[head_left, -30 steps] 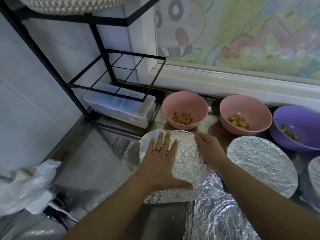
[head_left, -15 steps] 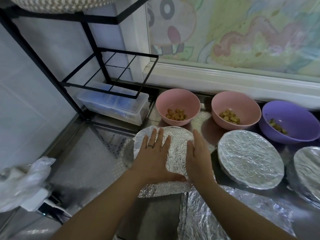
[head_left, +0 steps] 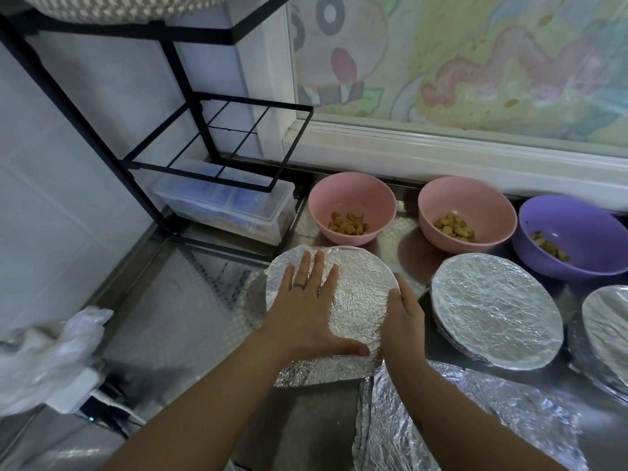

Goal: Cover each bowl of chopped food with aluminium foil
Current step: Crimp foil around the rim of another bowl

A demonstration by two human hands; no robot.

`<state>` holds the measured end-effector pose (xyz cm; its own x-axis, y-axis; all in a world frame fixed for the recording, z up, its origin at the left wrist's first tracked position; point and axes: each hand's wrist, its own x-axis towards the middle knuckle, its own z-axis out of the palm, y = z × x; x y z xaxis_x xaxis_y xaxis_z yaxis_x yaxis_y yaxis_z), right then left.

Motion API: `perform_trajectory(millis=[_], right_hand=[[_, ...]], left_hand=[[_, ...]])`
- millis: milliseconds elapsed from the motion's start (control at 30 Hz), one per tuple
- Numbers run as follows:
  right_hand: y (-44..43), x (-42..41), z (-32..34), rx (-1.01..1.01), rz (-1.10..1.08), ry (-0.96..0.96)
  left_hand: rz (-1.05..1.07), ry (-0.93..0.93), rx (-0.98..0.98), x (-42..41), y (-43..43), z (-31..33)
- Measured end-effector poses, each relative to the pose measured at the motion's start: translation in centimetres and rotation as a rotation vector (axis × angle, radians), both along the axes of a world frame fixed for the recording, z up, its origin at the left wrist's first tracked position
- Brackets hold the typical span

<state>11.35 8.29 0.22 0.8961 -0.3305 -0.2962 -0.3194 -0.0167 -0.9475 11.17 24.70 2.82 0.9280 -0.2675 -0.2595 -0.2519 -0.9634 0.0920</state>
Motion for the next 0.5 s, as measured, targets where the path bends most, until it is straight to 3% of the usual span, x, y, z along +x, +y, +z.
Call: perform_trajectory(millis=[67, 133, 200, 300, 400, 500], right_hand=[[-0.4, 0.0, 0.2, 0.048, 0.054, 0.006], [-1.0, -0.1, 0.5, -0.035, 0.173, 0.017], [-1.6, 0.0, 1.4, -0.319, 0.293, -0.058], [-1.8, 1.5, 3.6, -0.717, 0.437, -0.379], [-1.6, 3.5, 4.4, -0.890, 0.767, -0.326], [-1.8, 4.4, 3.9, -1.093, 1.026, -0.259]], left_hand=[[0.000, -0.004, -0.001, 0.1, 0.0, -0.1], [0.000, -0.008, -0.004, 0.1, 0.0, -0.1], [0.001, -0.012, -0.009, 0.0, 0.0, 0.2], [0.035, -0.088, -0.061, 0.4, 0.1, 0.9], [0.082, -0.266, -0.233, 2.3, 0.1, 0.5], [0.104, -0.292, -0.366, 3.7, -0.2, -0.7]])
